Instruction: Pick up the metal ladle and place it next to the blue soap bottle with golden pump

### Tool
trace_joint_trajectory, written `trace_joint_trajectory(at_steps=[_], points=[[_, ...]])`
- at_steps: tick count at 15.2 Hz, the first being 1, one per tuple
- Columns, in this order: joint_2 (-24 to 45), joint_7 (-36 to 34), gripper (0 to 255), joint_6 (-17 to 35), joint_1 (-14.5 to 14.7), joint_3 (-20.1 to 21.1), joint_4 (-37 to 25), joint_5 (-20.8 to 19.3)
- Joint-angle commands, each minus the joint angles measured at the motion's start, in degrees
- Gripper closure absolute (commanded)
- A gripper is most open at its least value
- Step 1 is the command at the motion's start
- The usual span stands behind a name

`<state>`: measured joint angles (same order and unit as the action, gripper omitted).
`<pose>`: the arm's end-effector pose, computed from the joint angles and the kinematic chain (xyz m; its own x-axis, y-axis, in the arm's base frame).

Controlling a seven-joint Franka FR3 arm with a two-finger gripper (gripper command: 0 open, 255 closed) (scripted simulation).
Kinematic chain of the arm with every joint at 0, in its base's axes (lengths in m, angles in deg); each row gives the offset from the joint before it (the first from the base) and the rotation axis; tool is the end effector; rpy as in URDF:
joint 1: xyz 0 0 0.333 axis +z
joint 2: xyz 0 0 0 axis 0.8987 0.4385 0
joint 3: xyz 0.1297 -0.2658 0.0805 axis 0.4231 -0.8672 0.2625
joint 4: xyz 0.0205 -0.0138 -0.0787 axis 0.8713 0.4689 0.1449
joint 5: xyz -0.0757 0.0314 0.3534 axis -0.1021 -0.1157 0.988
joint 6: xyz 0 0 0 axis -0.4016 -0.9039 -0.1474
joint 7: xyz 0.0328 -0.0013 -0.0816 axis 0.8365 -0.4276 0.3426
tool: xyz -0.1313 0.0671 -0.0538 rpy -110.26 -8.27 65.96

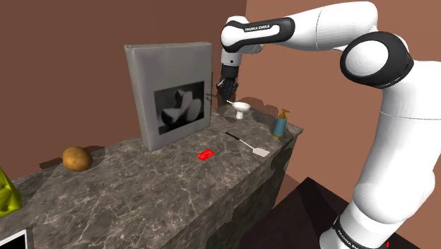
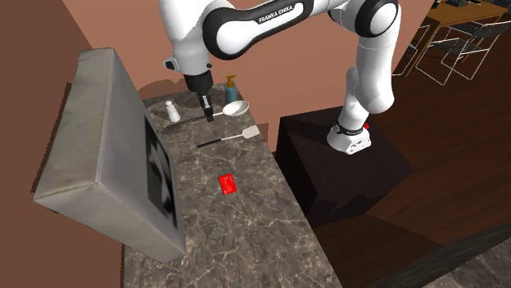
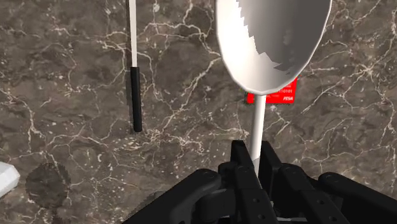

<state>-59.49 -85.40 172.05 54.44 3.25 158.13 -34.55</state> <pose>0.6039 0.0202 0.4584 0.9944 0.1029 -0.0258 0.0997 -0.9895 -0.1041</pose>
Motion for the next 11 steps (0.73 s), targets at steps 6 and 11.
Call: trace_joint_trajectory(at_steps=[6,11], points=[[4.0,7.9,255,-3.1,-5.0,-2.9,-6.4,-0.2],[8.7,13.2,255,-6.0,-8.4,-4.8,-13.6,-0.4]])
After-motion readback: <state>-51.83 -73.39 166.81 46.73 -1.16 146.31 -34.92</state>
